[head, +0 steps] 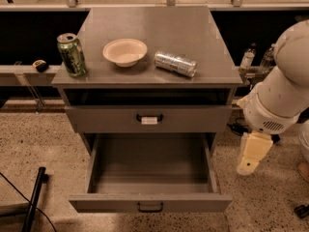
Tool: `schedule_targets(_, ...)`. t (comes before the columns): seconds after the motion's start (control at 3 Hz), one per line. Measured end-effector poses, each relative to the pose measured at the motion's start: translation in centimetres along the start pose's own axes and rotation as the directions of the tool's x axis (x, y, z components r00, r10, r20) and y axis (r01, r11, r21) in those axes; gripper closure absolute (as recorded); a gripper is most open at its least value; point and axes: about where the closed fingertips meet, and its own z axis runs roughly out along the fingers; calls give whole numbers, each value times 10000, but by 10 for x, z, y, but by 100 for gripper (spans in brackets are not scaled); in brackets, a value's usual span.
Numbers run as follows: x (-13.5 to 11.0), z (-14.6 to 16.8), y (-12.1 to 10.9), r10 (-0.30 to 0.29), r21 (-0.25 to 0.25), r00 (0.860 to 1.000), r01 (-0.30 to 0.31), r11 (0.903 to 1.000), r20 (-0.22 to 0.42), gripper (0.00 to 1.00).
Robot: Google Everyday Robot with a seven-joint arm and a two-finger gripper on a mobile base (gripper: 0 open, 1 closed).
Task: Close middle drawer
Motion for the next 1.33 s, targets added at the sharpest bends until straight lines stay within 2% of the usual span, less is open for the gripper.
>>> schedule_targets(0.33,-1,18,0,-90,-400,9983,114,9991,584,0)
schedule_targets(0.67,-9,86,21,-729,-923,9891,851,9921,1276,0)
schedule_targets(1.0,-19,149,62,-1689,-950,9594,1942,9763,2258,0)
schedule_targets(1.33,-25,155,53,-2478,-191,9382,2599,9654,2416,0)
